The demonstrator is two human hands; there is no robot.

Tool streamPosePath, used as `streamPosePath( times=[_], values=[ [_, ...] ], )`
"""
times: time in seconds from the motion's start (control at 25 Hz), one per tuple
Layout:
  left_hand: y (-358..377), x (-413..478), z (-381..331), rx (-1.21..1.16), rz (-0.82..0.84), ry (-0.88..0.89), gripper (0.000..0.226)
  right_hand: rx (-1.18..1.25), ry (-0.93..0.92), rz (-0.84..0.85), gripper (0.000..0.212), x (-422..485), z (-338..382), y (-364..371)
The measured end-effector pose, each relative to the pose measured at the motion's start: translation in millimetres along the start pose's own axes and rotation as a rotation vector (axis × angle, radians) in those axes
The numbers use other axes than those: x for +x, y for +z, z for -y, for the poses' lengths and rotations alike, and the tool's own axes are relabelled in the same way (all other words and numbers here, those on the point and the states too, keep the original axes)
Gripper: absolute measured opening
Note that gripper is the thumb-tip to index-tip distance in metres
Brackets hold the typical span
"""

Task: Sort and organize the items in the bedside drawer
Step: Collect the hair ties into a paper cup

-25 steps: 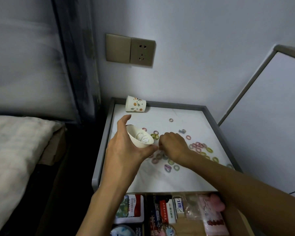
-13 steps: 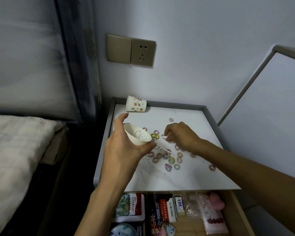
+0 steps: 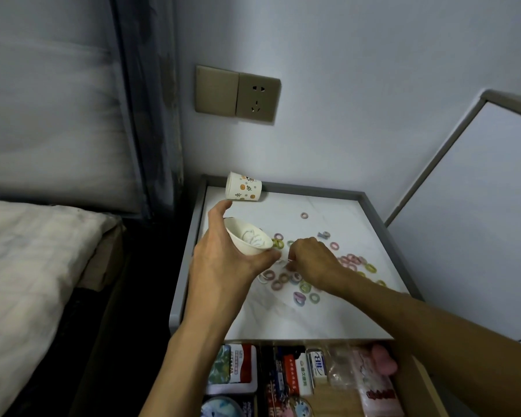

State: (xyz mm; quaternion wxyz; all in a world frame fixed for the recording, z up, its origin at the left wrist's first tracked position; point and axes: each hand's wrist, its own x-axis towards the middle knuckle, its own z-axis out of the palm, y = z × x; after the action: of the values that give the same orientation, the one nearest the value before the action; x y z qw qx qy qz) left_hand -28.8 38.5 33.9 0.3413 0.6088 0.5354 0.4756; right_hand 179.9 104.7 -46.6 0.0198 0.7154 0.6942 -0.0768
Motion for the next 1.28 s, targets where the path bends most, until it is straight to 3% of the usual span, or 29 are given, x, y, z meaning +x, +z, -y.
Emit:
streamPosePath(
  times=[0.24, 0.36, 0.48, 0.6, 0.84, 0.96, 1.08, 1.16, 1.28],
  values=[
    [-10.5, -4.1, 2.0, -0.017, 0.018, -0.011, 0.092, 0.000, 0.040, 0.003, 0.015, -0.3, -11.2, -47.0],
    [-13.2, -6.6, 0.0, -0.018, 0.033, -0.023, 0.095, 0.129, 0.007, -0.052, 0.010, -7.6, -17.8, -83.3],
    [-10.6, -8.3, -0.9, 0.012, 0.065, -0.023, 0.100, 0.245, -0.149, -0.087, 0.009, -24.1, -5.8, -121.4],
    [-8.0, -9.4, -1.1, 0.051, 0.083, -0.021, 0.102, 0.308, -0.390, -0.004, 0.011, -43.4, 26.3, -156.5],
    [-4.5, -9.8, -2.0, 0.007, 0.089, 0.004, 0.103, 0.111, -0.644, 0.155, 0.020, -54.9, 84.3, -157.6],
    [-6.7, -7.2, 0.7, 0.007, 0.082, 0.029, 0.101, 0.354, -0.617, 0.186, 0.029, -52.3, 81.6, -159.3],
    [-10.4, -4.9, 2.1, 0.004, 0.047, 0.016, 0.097, 0.498, -0.492, 0.034, 0.021, -29.8, 53.6, -151.5],
    [-13.2, -3.9, 3.9, -0.009, 0.026, 0.021, 0.095, 0.334, -0.399, -0.049, 0.018, -11.1, 23.3, -129.2],
    [-17.0, -4.3, 5.9, -0.026, 0.020, 0.021, 0.095, 0.017, -0.308, -0.026, 0.022, 4.7, -18.6, -76.3]
  ],
)
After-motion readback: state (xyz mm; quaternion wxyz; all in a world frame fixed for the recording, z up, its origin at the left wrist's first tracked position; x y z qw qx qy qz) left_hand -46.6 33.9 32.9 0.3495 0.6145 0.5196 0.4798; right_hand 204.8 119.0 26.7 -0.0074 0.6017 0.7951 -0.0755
